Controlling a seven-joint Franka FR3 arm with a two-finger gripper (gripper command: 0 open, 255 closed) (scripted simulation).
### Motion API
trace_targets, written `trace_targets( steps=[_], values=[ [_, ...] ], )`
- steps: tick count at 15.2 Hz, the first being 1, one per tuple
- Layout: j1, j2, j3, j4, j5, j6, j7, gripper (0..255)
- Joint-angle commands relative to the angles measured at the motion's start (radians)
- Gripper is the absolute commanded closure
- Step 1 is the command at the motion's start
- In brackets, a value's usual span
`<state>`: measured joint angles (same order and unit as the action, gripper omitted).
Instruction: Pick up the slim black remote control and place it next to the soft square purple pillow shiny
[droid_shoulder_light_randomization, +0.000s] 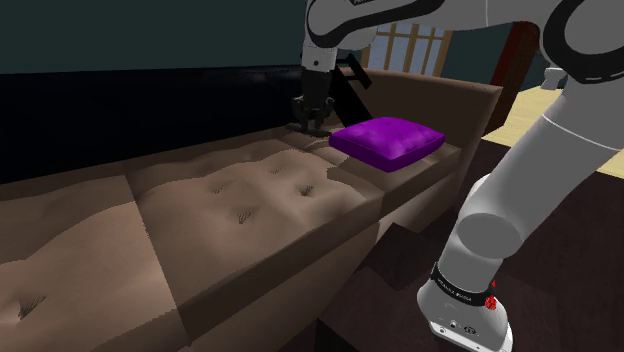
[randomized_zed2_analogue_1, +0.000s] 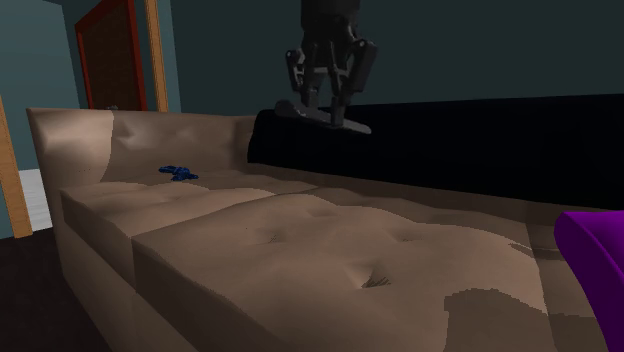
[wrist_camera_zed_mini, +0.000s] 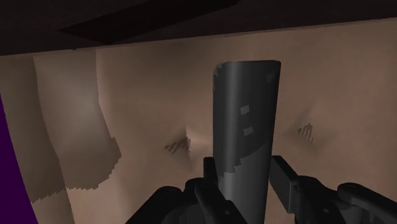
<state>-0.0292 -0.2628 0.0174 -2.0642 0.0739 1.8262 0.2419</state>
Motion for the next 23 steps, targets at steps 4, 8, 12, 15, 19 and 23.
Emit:
trace_targets(
  steps=[4, 8, 12, 15, 19, 23],
  values=[
    [-0.045, -0.080, -0.073, -0.069, -0.021, -0.018, -0.109, 255],
    [-0.083, -0.130, -0.135, -0.110, -0.047, -0.031, -0.198, 255],
    [-0.122, -0.164, -0.201, -0.134, -0.078, -0.045, -0.289, 255],
    [-0.151, -0.179, -0.253, -0.139, -0.102, -0.055, -0.359, 255],
    [-0.192, -0.182, -0.332, -0.129, -0.137, -0.068, -0.465, 255],
    [-0.194, -0.181, -0.337, -0.182, -0.139, -0.014, -0.468, 255]
  ],
)
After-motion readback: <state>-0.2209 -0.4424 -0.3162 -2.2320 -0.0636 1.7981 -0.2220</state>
